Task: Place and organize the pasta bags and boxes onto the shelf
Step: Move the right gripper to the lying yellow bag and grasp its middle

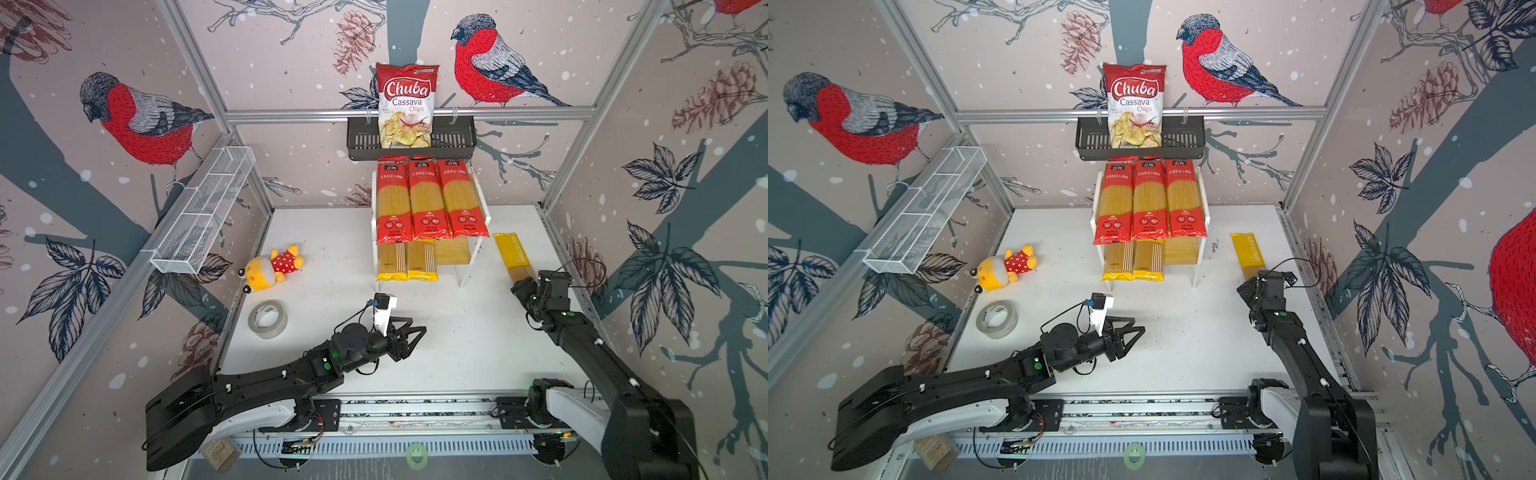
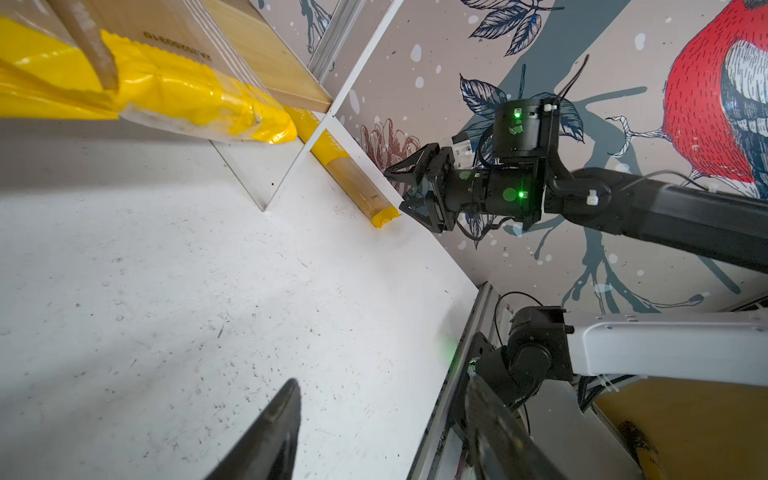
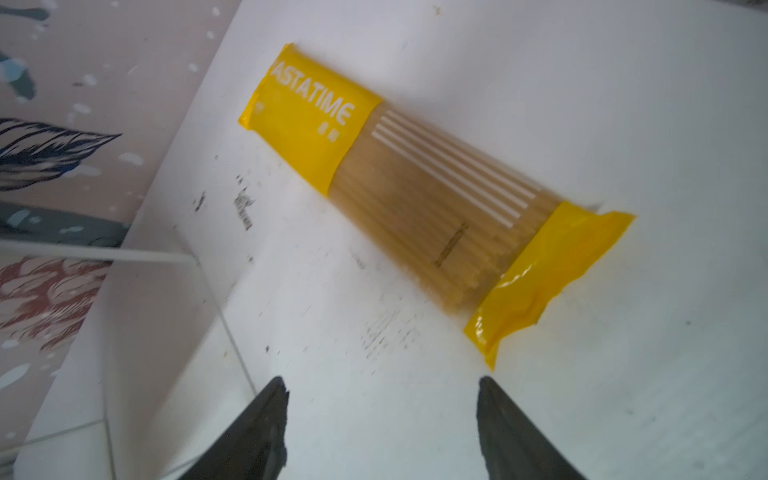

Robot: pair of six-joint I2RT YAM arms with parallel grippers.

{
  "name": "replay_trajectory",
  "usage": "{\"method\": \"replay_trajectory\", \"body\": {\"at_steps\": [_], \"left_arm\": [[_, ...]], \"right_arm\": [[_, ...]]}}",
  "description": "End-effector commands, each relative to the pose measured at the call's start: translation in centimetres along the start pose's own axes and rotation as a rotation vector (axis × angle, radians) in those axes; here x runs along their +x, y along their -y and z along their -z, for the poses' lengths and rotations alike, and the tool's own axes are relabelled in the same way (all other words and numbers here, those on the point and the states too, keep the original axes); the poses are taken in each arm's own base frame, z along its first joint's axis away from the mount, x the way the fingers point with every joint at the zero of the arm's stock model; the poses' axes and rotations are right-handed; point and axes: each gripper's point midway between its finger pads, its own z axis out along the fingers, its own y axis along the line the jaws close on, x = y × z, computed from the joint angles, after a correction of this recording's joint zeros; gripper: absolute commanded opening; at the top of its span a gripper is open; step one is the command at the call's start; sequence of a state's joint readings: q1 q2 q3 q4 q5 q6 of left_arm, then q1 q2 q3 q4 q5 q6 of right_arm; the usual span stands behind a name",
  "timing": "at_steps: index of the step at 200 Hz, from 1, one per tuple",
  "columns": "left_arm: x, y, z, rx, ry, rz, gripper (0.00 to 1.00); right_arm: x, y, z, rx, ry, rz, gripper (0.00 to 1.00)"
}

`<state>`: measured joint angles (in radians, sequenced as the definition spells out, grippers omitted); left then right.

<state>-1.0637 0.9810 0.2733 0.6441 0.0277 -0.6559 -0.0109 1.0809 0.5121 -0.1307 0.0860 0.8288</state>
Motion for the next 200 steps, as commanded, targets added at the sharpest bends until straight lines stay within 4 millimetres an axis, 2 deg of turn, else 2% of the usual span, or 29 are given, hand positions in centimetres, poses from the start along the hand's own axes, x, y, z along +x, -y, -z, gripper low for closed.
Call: {"method": "replay_trajectory", "body": {"at_steps": [1,13,31,59,91,119,140,160,184,200], "left_arm": [[-0.7,0.5,0.0,0.025,0.03,0.015,0.62],[-0.6,0.4,0.0,0.02,0.031,0.019,0.62],[-0.4,0.0,0.0,0.005,0.026,0.017,0.63],[-0.2,-0.3,0.0,-0.006,0.024,0.012,0.63],[-0.2,-0.3,-0.2,0.003,0.036,0.009,0.64],[-0.2,0.2,-0.7,0.026,0.026,0.008,0.64],[-0.1,0.3,-0.9,0.031,0.019,0.002,0.64],[0.0,0.2,-0.9,0.033,0.024,0.006,0.64],[0.0,0.3,-1.0,0.036,0.018,0.006,0.64],[0.1,0.4,-1.1,0.04,0.014,0.003,0.64]], "right_arm": [[-2.0,0.4,-1.5,0.051,0.037,0.007,0.72],[-2.4,0.4,-2.6,0.06,0.036,0.012,0.72],[-1.7,1.1,-4.8,0.088,-0.009,0.012,0.7],[1.6,1.9,-6.5,0.088,-0.111,-0.02,0.67],[5.5,3.2,-4.8,0.112,-0.107,-0.05,0.66],[8.1,4.0,-3.4,0.113,-0.132,-0.051,0.66],[9.3,3.8,-2.1,0.103,-0.144,-0.014,0.66],[8.1,2.9,-0.8,0.086,-0.087,0.021,0.66],[4.0,0.9,0.6,0.06,0.051,0.069,0.67],[1.3,0.8,1.0,0.099,0.119,0.088,0.72]]}}
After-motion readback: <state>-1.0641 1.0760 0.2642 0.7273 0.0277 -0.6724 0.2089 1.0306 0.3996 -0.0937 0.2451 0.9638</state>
